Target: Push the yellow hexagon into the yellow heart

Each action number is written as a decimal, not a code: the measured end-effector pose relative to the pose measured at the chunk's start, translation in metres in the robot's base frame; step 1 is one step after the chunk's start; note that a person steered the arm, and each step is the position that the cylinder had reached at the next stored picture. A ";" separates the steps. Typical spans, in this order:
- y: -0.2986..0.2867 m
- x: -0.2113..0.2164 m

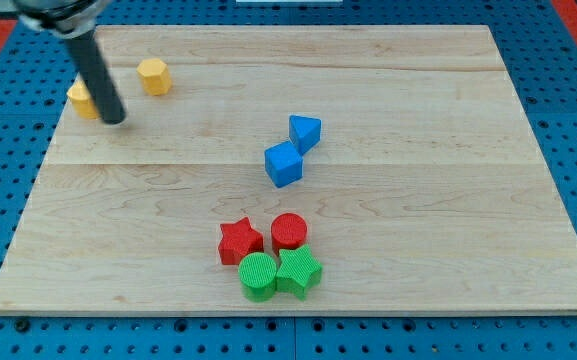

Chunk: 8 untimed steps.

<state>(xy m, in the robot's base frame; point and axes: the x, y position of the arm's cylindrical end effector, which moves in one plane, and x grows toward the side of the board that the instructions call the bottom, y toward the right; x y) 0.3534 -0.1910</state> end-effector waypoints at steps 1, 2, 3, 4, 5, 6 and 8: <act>0.000 -0.054; -0.040 -0.081; -0.057 -0.058; -0.057 -0.016; -0.050 0.004; 0.022 0.011; 0.147 -0.144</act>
<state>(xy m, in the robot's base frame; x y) 0.2092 -0.0443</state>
